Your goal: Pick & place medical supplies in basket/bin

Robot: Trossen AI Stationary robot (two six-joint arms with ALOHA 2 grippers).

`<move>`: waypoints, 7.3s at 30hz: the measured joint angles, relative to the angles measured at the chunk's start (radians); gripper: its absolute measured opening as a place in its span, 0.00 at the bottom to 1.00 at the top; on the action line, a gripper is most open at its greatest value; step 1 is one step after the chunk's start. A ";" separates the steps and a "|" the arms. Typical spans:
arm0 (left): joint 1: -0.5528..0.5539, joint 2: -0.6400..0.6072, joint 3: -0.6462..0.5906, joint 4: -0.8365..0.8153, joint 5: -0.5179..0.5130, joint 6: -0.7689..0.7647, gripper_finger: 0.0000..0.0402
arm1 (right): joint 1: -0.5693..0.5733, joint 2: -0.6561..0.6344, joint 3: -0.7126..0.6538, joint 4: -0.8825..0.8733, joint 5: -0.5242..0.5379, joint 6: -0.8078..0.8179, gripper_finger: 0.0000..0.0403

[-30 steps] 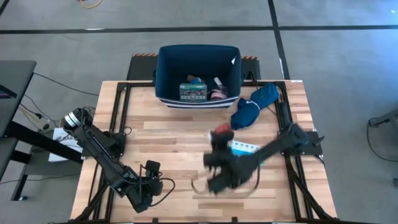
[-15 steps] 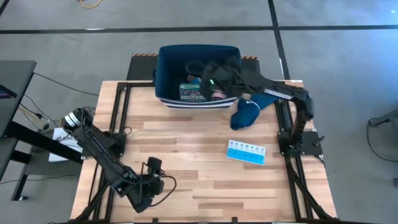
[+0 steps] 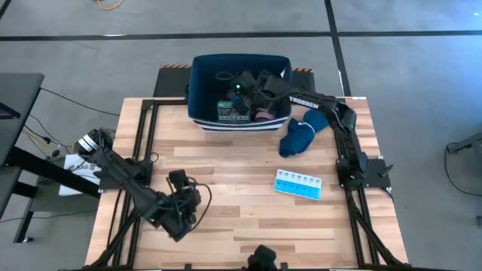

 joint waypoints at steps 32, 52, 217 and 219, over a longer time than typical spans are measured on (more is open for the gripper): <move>0.185 -0.011 0.000 -0.051 0.012 -0.044 0.59 | 0.162 -0.342 0.156 -0.399 -0.346 -0.002 0.62; 0.150 -0.011 0.000 0.173 0.098 0.096 0.59 | 0.806 -0.529 -0.394 -0.657 -0.173 0.806 0.62; -0.067 -0.109 -0.016 0.132 -0.251 -0.133 0.00 | 0.593 -0.302 -1.027 0.659 -0.129 0.824 0.11; -0.067 -0.109 -0.016 0.132 -0.252 -0.133 0.00 | 0.617 -0.300 -1.028 0.688 -0.143 0.811 0.09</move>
